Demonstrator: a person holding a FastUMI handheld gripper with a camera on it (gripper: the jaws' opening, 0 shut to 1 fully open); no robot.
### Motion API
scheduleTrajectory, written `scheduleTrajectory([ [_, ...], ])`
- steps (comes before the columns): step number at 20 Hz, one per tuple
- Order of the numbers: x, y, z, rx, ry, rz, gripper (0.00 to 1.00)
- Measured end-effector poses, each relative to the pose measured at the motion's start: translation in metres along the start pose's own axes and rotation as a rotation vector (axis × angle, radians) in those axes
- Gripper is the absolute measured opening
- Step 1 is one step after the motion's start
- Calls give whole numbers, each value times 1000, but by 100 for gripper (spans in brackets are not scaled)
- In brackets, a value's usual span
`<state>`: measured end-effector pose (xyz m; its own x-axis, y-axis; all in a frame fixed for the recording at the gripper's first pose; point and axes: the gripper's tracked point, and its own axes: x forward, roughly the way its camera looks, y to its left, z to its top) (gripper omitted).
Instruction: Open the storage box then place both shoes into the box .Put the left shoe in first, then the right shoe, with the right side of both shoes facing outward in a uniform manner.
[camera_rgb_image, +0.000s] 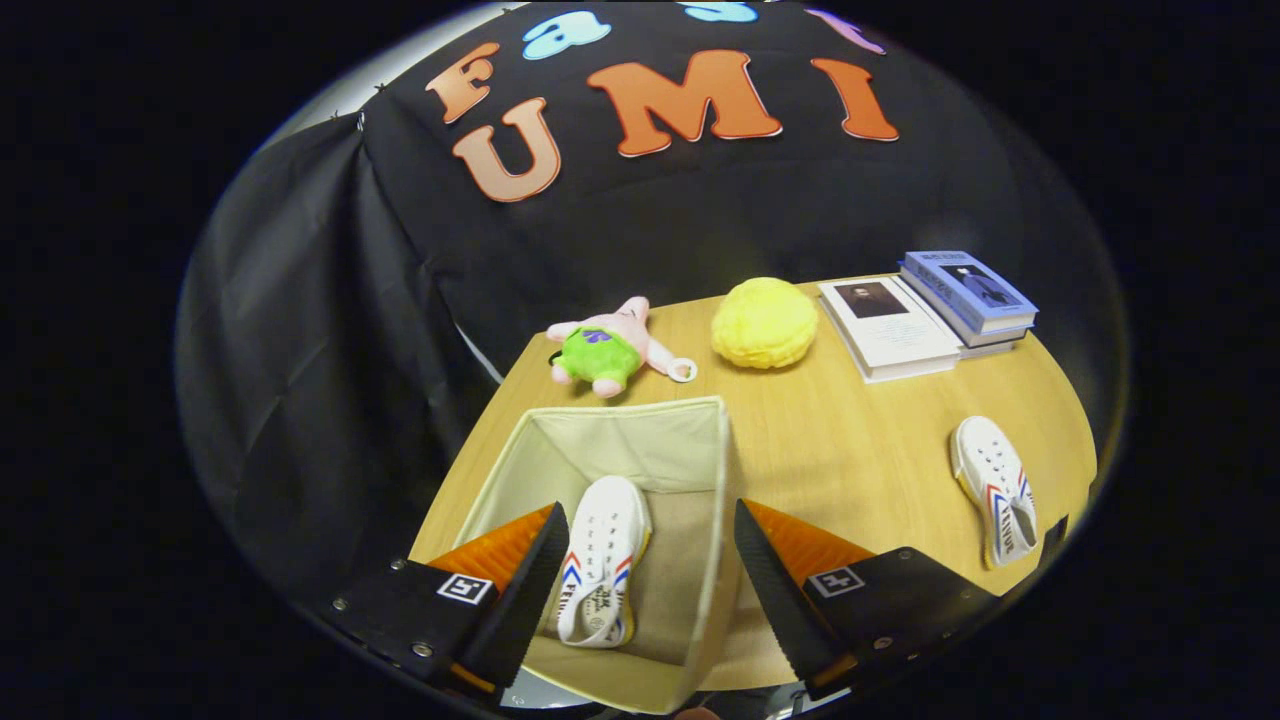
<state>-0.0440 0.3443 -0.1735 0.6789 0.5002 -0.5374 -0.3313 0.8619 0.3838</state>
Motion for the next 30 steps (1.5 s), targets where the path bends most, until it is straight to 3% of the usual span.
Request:
scheduleTrajectory([
  [9,-29,-169,11,92,-37,-223,99],
  [15,-35,-255,4,141,-21,-326,99],
  [22,-31,-330,-26,168,47,-397,97],
  [25,-32,-348,-49,174,98,-395,87],
  [30,-12,-361,-74,161,172,-386,81],
])
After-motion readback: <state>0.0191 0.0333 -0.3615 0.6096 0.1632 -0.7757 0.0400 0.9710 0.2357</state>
